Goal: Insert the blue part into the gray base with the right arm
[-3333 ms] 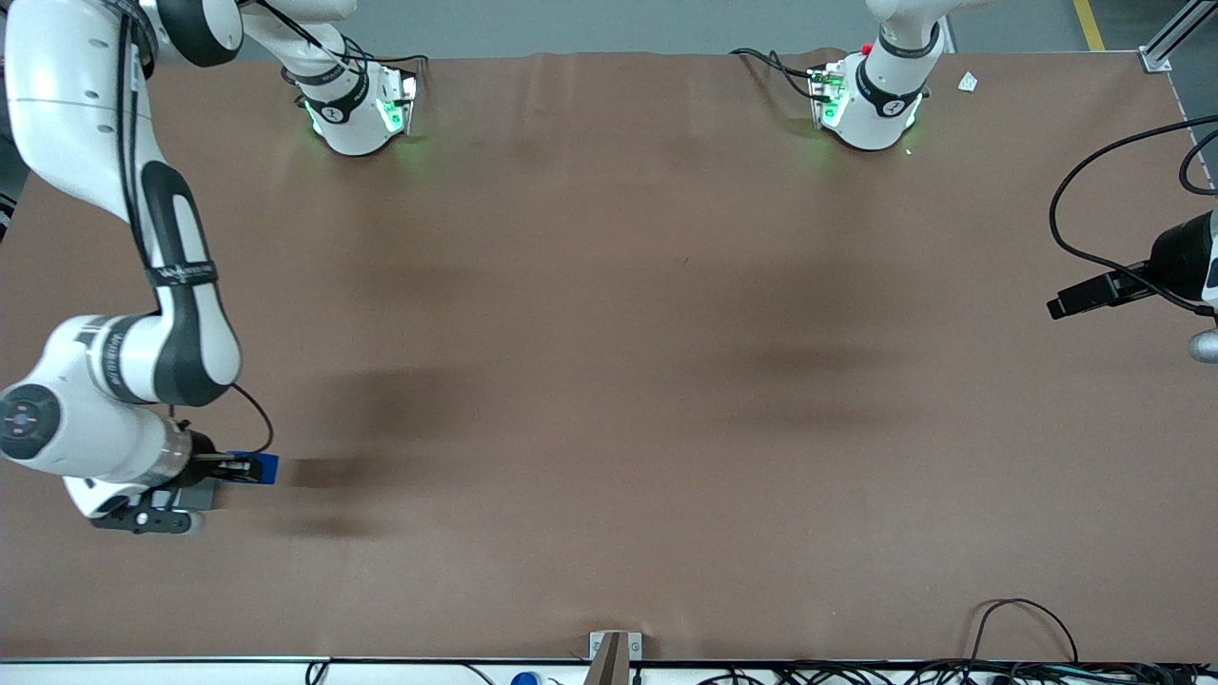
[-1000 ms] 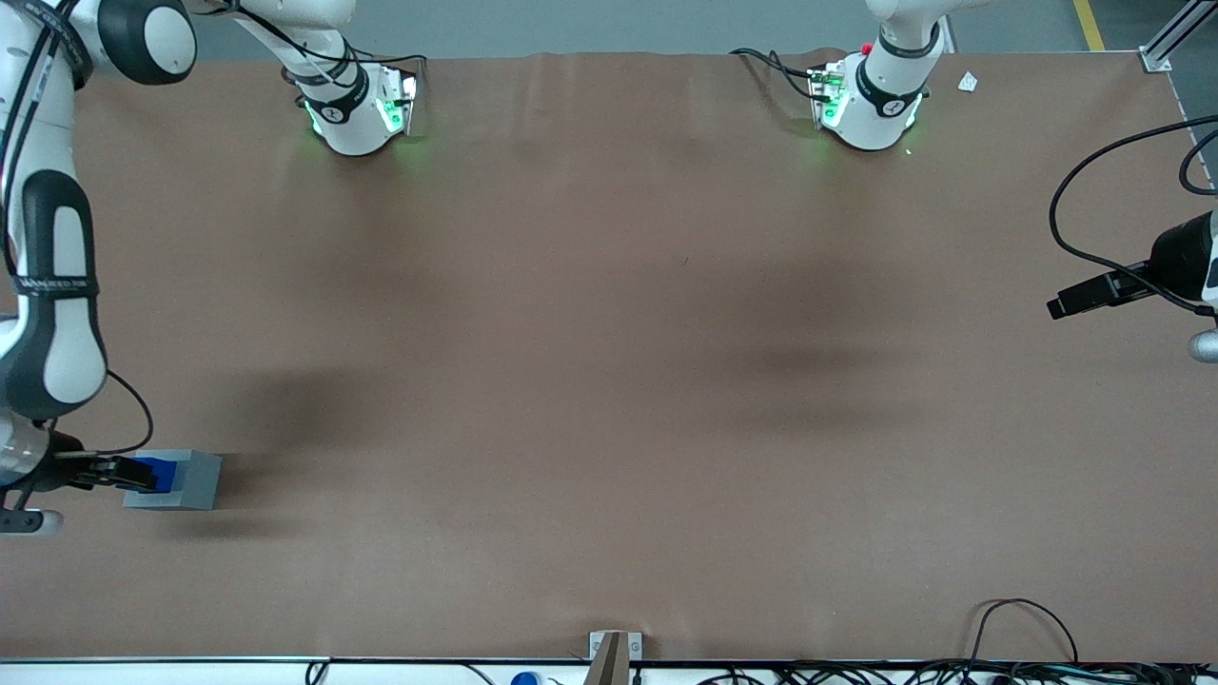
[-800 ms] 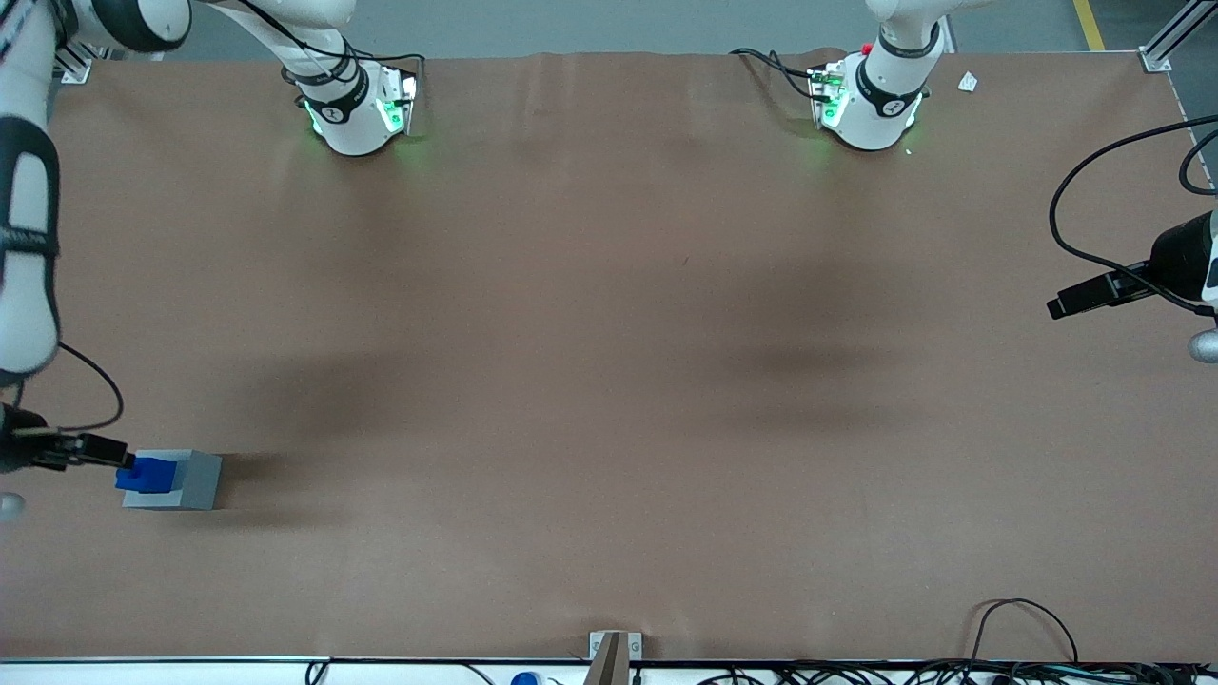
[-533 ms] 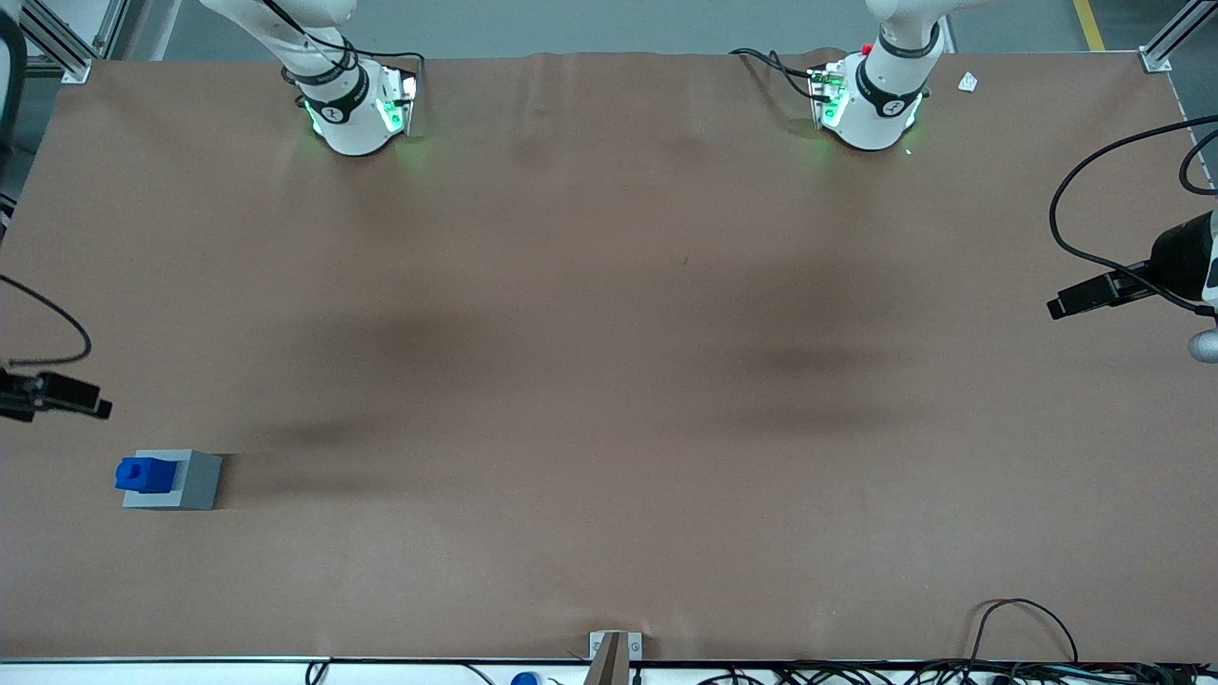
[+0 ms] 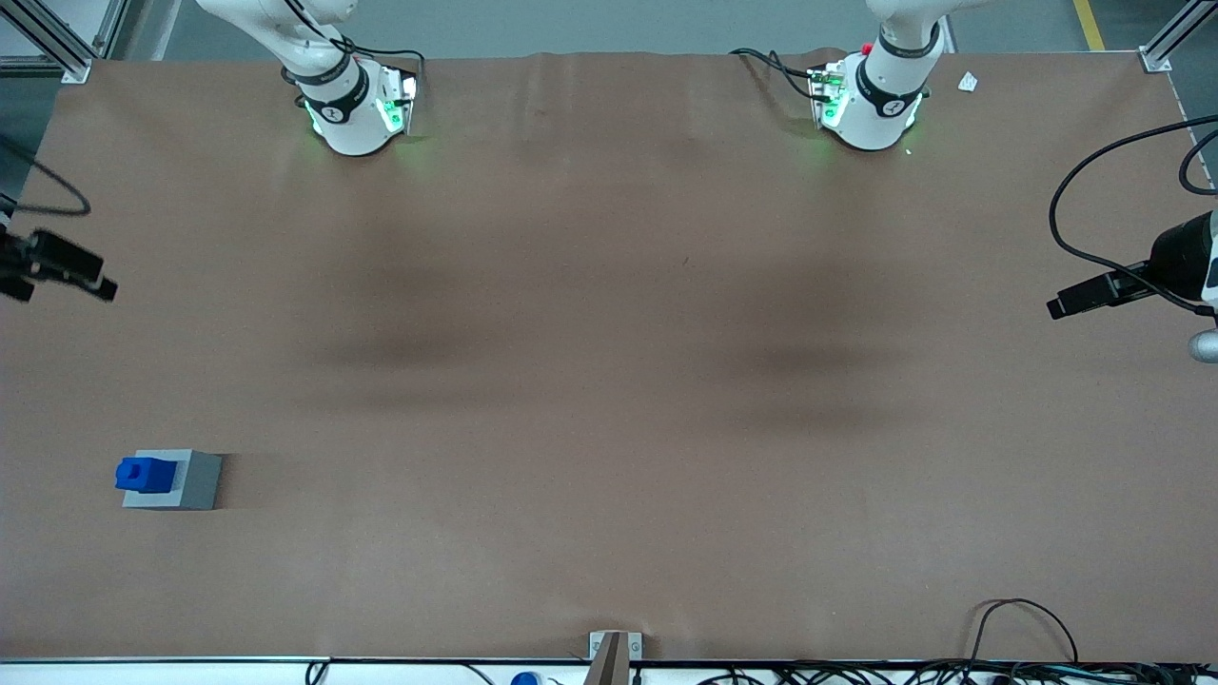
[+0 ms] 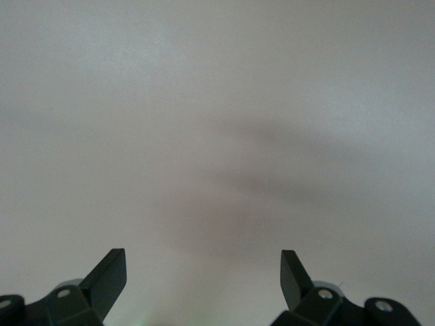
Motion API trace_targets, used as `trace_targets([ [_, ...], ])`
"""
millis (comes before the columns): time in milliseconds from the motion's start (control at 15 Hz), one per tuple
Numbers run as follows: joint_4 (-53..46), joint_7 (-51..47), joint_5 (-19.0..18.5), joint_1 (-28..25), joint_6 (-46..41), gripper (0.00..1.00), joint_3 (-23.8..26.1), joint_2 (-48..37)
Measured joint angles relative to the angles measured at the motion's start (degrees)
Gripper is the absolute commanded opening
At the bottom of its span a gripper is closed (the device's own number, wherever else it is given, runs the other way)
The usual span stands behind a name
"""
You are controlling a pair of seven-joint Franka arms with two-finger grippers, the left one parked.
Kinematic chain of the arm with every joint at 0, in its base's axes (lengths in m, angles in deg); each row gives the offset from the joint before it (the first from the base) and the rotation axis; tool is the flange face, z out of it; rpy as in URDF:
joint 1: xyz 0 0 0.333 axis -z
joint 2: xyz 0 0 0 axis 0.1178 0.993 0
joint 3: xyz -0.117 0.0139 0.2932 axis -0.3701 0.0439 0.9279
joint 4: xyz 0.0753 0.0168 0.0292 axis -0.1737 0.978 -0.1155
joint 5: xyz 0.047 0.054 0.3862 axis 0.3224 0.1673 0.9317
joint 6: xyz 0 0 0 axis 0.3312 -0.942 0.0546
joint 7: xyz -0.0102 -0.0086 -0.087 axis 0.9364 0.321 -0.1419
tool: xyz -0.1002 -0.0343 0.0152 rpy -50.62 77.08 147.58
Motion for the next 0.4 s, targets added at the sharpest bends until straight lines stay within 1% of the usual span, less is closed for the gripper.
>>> trace_targets([
  [200, 5.63, -0.80, -0.77, -0.97, -0.28, 1.00, 0.11, -7.37],
  [400, 6.68, -1.63, -2.37, -1.07, -1.15, 1.00, 1.00, -9.92],
])
